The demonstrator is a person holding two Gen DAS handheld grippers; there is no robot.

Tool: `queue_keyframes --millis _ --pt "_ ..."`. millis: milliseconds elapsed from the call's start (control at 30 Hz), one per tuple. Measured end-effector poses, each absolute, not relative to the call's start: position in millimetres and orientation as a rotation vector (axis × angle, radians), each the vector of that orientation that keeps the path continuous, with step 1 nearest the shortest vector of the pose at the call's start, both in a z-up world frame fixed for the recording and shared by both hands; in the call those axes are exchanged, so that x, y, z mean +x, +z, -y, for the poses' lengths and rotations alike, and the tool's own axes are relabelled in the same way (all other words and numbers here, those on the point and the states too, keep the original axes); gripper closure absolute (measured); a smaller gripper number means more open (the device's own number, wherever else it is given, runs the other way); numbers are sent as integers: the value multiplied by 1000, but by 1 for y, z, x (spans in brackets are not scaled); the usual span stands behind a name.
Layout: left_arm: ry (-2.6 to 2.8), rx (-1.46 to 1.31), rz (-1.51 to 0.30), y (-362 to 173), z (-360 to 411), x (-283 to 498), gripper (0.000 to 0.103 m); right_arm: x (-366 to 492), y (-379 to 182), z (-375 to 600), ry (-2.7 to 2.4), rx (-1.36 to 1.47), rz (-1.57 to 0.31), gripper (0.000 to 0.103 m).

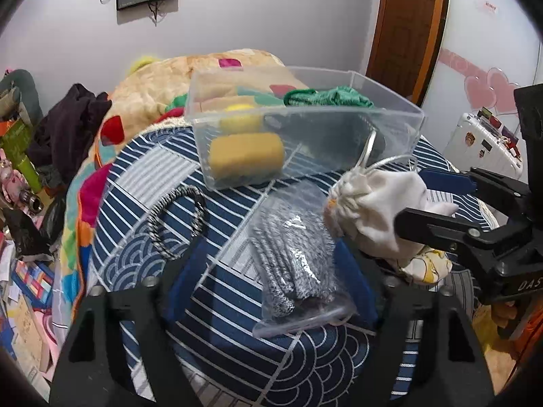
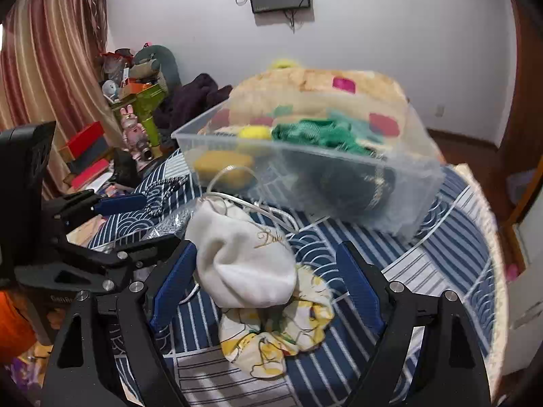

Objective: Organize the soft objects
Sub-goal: 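Grasp the bag of grey gloves with the left tool while the right tool grasps the white pouch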

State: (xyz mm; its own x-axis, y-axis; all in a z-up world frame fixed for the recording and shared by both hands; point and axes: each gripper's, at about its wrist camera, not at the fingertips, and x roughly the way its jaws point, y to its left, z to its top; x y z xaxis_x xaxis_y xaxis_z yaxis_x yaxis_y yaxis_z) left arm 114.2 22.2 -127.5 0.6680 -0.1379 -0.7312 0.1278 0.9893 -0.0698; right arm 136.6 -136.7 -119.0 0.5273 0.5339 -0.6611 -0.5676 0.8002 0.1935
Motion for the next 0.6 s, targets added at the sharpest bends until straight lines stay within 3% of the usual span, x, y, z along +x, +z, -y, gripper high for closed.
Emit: queue_keyframes --millis 100,267,333,500,600 --pt "-173 -45 -850 -135 -22 118 47 138 -125 136 679 -32 -793 29" --pt "-205 -94 -860 -139 -23 119 57 137 -132 134 716 -30 -828 50" --pt "-208 -105 -856 -139 -25 118 61 137 -136 132 731 -22 -846 64" --pt "-209 -104 -842 -133 -27 114 72 134 -129 139 746 13 -820 81" --pt "-208 -114 -831 -127 -31 112 74 131 -118 145 748 28 -785 84"
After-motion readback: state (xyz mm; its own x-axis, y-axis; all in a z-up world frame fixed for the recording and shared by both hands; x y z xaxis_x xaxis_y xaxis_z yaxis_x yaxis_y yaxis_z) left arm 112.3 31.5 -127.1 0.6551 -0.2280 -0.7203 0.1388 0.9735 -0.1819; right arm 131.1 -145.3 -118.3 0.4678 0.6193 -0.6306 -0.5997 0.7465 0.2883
